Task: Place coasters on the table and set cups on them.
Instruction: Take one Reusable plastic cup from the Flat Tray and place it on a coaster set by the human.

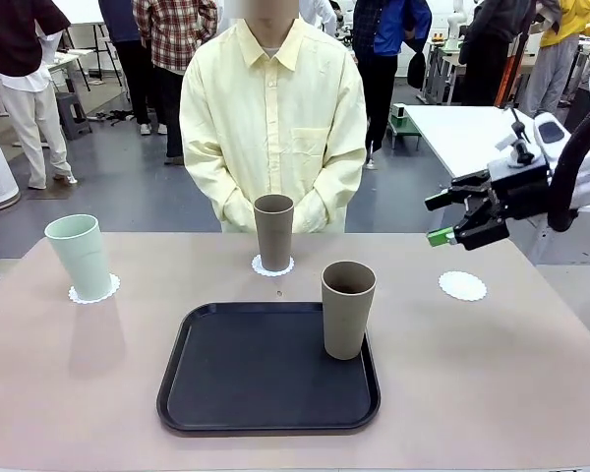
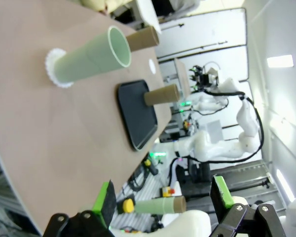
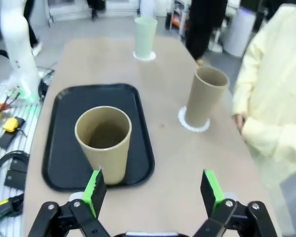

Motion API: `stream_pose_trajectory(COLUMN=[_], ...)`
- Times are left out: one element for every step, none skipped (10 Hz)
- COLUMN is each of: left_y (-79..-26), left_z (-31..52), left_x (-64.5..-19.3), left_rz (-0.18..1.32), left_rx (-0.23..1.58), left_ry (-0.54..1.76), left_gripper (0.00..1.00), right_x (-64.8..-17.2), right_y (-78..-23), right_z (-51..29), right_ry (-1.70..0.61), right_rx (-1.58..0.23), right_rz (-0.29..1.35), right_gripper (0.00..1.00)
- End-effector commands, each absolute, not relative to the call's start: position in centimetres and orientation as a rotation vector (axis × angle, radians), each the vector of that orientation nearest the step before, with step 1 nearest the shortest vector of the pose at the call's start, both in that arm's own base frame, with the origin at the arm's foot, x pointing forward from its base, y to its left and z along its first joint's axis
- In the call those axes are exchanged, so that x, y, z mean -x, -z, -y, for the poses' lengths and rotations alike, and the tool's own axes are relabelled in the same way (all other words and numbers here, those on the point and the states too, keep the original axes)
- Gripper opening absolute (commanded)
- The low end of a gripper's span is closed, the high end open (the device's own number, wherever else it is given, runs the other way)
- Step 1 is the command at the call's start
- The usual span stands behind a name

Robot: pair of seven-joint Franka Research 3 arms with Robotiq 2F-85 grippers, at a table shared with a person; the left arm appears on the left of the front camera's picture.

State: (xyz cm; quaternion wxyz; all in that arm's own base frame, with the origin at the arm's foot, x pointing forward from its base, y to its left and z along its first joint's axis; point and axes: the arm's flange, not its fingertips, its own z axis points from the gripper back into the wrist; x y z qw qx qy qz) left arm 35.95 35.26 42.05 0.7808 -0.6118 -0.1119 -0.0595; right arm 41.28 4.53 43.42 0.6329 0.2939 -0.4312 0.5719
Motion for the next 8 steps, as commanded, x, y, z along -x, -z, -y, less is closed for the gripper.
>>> stream_pose_trajectory(left_y=[-42.1, -42.1, -42.1, -42.1, -42.1, -42.1, -42.1, -42.1], left_z=[-35.3, -35.3, -35.3, -35.3, -35.3, -35.3, -35.3, -35.3], left_x=[-35.9, -35.9, -35.9, -35.9, -35.9, -35.9, -35.9, -35.9], left_rz=[0.234, 0.234, 0.234, 0.234, 0.234, 0.234, 0.234, 0.234], left_rx=[1.313, 1.313, 1.313, 1.313, 1.313, 1.313, 1.313, 1.313], left_ry=[0.114, 0.114, 0.114, 0.114, 0.114, 0.114, 0.114, 0.114], left_gripper=[1.0, 1.0, 1.0, 1.0, 1.0, 1.0, 1.0, 1.0], right_x=[-41.9, -41.9, -41.7, -41.6, -41.4, -41.1, -41.1, -41.2], right_y=[-39.2, -37.7, -36.7, -36.0, -35.1, -34.4, -33.6, -33.1], right_z=[-4.6, -5.0, -5.3, -5.6, -5.8, -6.3, -6.7, -7.0], right_ry=[-1.333, -1.321, -1.334, -1.346, -1.354, -1.373, -1.404, -1.401], right_rx=[-0.755, -0.767, -0.798, -0.812, -0.826, -0.846, -0.853, -0.871], right_rz=[0.974, 0.956, 0.936, 0.921, 0.907, 0.899, 0.879, 0.877], right_gripper=[1.0, 1.0, 1.0, 1.0, 1.0, 1.0, 1.0, 1.0])
